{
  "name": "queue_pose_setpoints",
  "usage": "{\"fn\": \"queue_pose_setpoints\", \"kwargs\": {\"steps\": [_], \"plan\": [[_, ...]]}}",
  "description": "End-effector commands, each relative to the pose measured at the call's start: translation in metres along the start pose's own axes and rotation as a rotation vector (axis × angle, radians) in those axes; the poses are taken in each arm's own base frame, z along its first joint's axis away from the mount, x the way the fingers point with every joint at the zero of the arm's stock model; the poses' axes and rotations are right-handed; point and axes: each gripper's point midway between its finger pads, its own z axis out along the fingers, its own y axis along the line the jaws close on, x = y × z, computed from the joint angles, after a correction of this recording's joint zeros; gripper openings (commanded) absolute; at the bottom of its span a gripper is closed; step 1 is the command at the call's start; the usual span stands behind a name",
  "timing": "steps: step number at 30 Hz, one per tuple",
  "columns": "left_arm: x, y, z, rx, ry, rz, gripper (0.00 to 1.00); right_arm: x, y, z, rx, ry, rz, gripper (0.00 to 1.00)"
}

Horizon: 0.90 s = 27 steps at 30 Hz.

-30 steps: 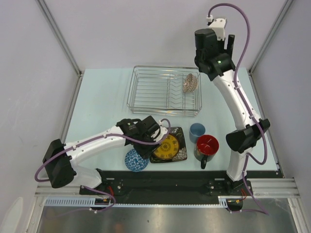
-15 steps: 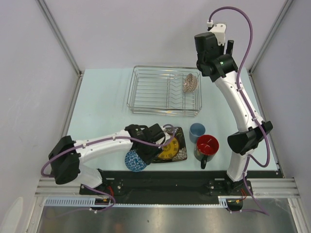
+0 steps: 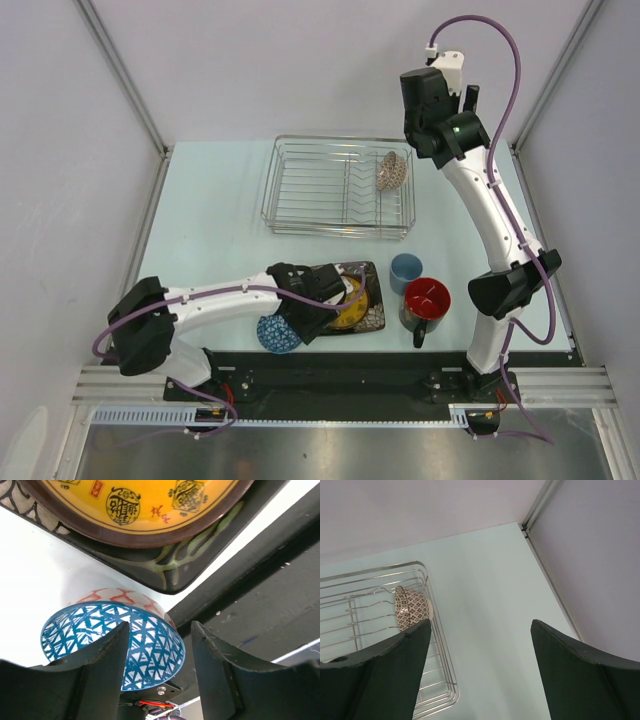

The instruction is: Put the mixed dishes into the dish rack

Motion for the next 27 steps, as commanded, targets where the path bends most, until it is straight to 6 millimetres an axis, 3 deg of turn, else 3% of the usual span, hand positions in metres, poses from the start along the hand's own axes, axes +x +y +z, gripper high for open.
{"fn": "queue_pose_setpoints", "kwargs": {"steps": [1,13,23,27], "plan": [[-0.002,0.003,0.008,-0.038,-0.002,-0.021,0.57,-0.02,-0.016,-0.01,-0.01,-0.034,0.082,0.86],[0.012,0.01,0.035,-0.076,0.092,-0.015,0.52,-0.029,-0.033,-0.016,-0.03,-0.046,0.138,0.85],[0.007,0.015,0.032,-0.083,0.066,-0.009,0.15,-0.029,-0.039,-0.021,-0.037,-0.049,0.145,0.83],[-0.004,0.03,0.011,-0.117,-0.001,-0.008,0.04,-0.028,-0.041,-0.024,-0.04,-0.049,0.143,0.82]]}}
